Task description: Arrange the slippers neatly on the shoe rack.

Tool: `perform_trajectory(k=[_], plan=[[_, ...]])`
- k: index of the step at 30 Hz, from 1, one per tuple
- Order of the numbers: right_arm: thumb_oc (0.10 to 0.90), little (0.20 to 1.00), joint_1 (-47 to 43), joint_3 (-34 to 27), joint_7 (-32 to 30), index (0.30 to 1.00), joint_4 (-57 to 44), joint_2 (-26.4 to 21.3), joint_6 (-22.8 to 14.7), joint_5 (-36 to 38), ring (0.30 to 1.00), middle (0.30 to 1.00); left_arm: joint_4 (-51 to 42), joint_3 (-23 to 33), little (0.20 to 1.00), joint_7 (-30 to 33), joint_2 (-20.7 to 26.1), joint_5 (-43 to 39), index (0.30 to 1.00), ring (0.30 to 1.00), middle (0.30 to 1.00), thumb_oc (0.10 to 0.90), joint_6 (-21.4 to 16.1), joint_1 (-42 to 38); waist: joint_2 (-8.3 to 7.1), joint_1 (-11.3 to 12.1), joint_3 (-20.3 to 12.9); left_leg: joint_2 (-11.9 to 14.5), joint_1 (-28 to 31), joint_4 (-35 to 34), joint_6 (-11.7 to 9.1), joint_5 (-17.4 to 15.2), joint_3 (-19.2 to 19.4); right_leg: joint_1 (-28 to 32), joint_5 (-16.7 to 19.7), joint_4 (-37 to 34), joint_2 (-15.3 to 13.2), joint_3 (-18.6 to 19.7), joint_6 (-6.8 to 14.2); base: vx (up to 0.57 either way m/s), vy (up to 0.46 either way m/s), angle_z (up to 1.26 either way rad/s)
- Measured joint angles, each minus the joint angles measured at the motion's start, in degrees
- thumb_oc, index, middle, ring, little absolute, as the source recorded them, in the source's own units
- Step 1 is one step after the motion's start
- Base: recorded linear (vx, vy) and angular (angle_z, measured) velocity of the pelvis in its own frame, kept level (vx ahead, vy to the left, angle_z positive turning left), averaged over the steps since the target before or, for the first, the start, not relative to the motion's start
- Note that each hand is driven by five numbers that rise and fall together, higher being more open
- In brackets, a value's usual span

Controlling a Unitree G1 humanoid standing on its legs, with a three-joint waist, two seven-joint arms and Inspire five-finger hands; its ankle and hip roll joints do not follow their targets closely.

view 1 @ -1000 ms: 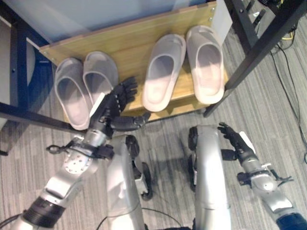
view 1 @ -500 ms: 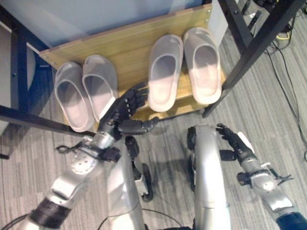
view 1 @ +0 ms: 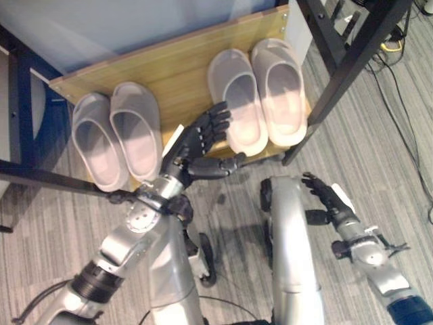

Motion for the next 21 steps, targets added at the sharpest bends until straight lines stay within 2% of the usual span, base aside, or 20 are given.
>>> perform_trajectory(k=[5,8,12,16,18,19,20,21], plan=[[0.8,0.9,0.1,-0.1,-0.1,0.9,-0.1,0.0,-0.1,-0.6,0.9,0.9,-0.3,1.3,0.9,-0.3,0.9,0.2,0.9,0.9,0.9,0.8,0.0,1.1,0.08,0.0,0.0,0.0,0.0,-0.1,-0.3,-0.1,0.0,-0.1,0.0,0.0,0.1,0.0,-0.1,0.0,0.0,0.0],[0.8,0.9,0.7,-0.1,-0.1,0.9,-0.1,0.0,-0.1,-1.1,0.9,0.9,-1.3,5.3,0.9,-0.3,2.8,1.2,0.9,0.9,0.9,0.8,-0.1,4.3,0.24,0.1,0.0,0.0,0.1,-0.3,-0.5,-0.2,0.0,-0.2,-0.1,0.0,0.2,0.0,-0.2,0.0,-0.01,0.0],[0.8,0.9,1.9,-0.9,-0.2,0.9,-0.2,0.0,-0.5,-2.0,0.9,0.9,-2.7,10.9,0.9,0.8,3.0,2.4,0.9,0.9,0.9,0.8,-1.1,8.9,0.45,0.8,0.0,-0.3,0.1,-0.9,-0.6,-0.2,0.3,-0.3,-0.4,0.0,0.1,0.3,-0.6,0.02,-0.049,0.03],[0.8,0.9,4.1,-2.4,-0.7,0.9,-1.5,0.0,-0.8,-2.2,0.9,0.9,-7.5,16.3,0.9,1.0,2.2,4.4,0.9,0.9,0.9,0.8,-2.7,15.0,0.42,2.1,0.0,-0.8,0.0,-2.3,-1.0,-0.1,0.3,-0.5,-0.8,-0.7,-0.3,0.3,-0.9,0.02,-0.046,0.04],[0.8,0.9,4.8,-2.9,-1.0,0.9,-1.7,0.0,-0.8,-3.2,0.9,0.9,-7.9,17.2,0.9,1.1,1.9,4.6,0.9,0.9,0.9,0.8,-3.5,16.6,0.39,2.8,0.0,-0.8,0.2,-3.1,-1.6,0.2,0.3,-0.5,-0.7,-1.4,-0.2,0.2,-0.8,0.04,-0.04,0.0],[0.8,0.9,4.6,-3.1,-1.2,0.9,-1.8,0.0,-0.8,-3.9,0.9,0.9,-8.0,17.7,0.9,1.1,1.5,4.8,0.9,0.9,0.9,0.8,-3.5,17.3,0.37,3.2,0.0,-0.7,0.2,-3.8,-1.4,0.1,0.3,-0.5,-0.9,-2.0,-0.3,0.0,-1.4,0.0,0.0,0.0],[0.8,0.9,4.5,-3.1,-1.4,0.9,-1.8,0.0,-0.8,-4.4,0.9,0.9,-8.0,18.3,0.9,1.1,0.3,5.4,0.9,0.9,0.9,0.8,-3.6,17.9,0.34,3.3,0.0,-0.8,0.1,-5.0,-1.6,0.6,0.4,-0.6,-0.5,-3.1,-0.3,-0.1,-1.2,-0.1,0.025,-0.04],[0.8,0.9,3.2,-3.0,-1.6,0.9,-1.6,-0.2,-0.8,-4.5,0.9,0.9,-7.7,18.6,0.9,1.2,-0.8,6.7,0.9,0.9,0.9,0.8,-3.6,18.1,0.29,3.5,-0.1,-0.6,0.1,-8.0,-1.2,1.2,0.5,-0.7,0.1,-6.0,-0.3,-0.8,-2.1,-0.16,0.01,-0.11]])
